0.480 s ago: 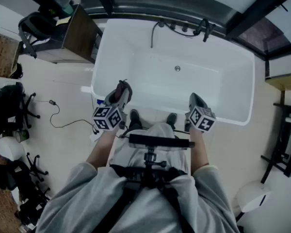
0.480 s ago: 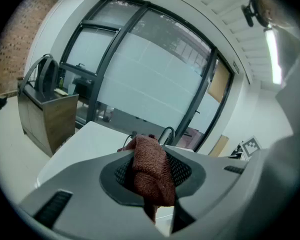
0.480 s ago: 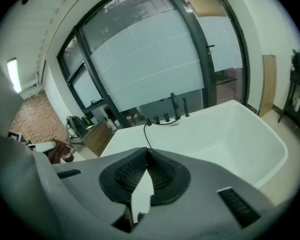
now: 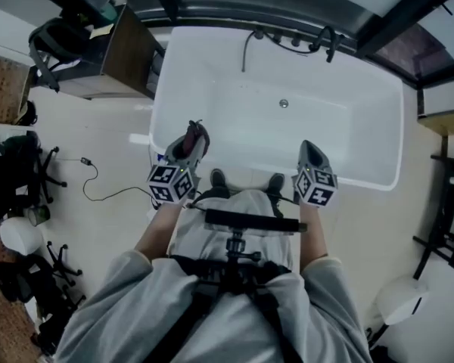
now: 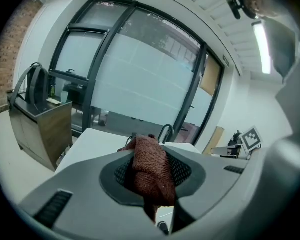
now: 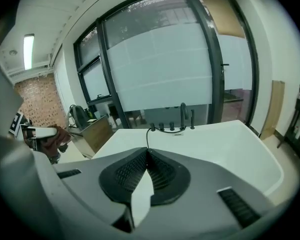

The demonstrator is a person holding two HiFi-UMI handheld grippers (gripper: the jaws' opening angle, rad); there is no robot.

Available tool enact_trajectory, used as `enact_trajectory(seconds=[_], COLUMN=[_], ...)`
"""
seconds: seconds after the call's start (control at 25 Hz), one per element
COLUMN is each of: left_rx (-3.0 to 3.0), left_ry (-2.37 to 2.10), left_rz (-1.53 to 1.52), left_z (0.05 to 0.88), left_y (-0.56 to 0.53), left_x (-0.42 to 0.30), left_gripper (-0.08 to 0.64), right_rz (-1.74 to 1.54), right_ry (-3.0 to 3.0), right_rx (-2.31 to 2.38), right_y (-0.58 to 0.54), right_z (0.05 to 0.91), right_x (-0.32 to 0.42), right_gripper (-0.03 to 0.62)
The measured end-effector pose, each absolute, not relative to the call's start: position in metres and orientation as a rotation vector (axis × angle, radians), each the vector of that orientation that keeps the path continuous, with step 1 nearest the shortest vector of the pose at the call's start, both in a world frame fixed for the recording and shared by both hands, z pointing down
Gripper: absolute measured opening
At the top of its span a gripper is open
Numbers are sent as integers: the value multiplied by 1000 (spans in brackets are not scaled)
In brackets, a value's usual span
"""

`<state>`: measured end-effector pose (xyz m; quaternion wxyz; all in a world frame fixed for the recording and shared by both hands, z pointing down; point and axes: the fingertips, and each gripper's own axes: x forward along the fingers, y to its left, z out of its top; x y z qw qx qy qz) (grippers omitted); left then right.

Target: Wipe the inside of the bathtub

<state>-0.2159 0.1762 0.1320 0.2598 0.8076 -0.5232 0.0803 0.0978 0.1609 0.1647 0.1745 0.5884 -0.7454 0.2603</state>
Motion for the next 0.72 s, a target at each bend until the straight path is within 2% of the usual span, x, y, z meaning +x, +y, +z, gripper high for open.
enact_trajectory(seconds=[0.4,0.72], left_rx=[2325,2323], left_ry=[-1257,-1254], left_rz=[321,267], left_z=[136,124], left_y=[150,130], left_x=[-234,-197], left_gripper=[100,100], right_rz=[778,815], right_ry=[-2073,-2071], right_rx=[1767,1698], right_y=[163,157], right_z=[162,155], right_x=[55,82], right_gripper=[6,6])
